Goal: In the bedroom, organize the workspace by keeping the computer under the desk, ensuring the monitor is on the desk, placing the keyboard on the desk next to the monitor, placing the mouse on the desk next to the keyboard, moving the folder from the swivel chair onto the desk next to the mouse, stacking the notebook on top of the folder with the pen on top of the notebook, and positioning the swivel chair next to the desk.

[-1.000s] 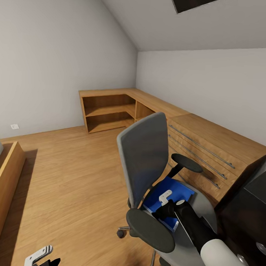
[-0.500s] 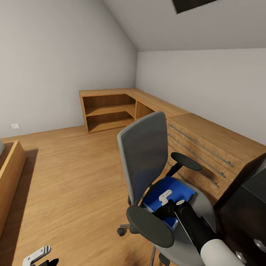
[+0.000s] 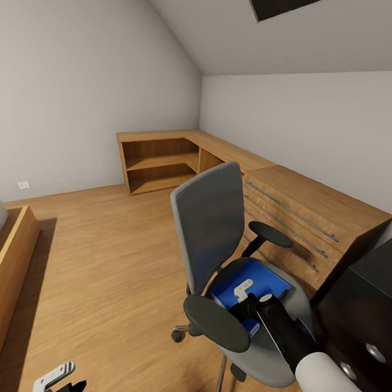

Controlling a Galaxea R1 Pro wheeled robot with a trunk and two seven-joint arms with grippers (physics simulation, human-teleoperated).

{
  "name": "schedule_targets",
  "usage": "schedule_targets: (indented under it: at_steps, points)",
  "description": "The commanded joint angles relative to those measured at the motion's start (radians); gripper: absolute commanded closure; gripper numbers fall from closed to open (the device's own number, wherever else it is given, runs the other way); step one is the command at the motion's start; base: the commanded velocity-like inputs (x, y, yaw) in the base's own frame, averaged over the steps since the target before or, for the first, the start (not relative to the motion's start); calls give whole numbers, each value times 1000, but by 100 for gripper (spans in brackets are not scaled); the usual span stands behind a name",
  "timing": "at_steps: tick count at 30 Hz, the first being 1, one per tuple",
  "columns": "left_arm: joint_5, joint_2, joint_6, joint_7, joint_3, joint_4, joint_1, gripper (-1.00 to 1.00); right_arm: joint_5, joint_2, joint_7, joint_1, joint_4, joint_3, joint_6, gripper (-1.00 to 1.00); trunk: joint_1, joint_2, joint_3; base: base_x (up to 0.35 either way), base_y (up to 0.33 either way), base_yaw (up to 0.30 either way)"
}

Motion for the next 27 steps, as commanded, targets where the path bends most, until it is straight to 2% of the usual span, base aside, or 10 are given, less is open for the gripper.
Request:
schedule_targets:
  at_steps: [1,27]
  points:
    - [0,-1,6,-5,3,-2,0,-100,13,-1,7,0,65,2,4,-100,0,0,-1,-16,-7,0]
    - [2,-1,6,-5,3,-2,0,-100,14,-2,8,0,65,0,4,-100,0,0,-1,-50,-35,0]
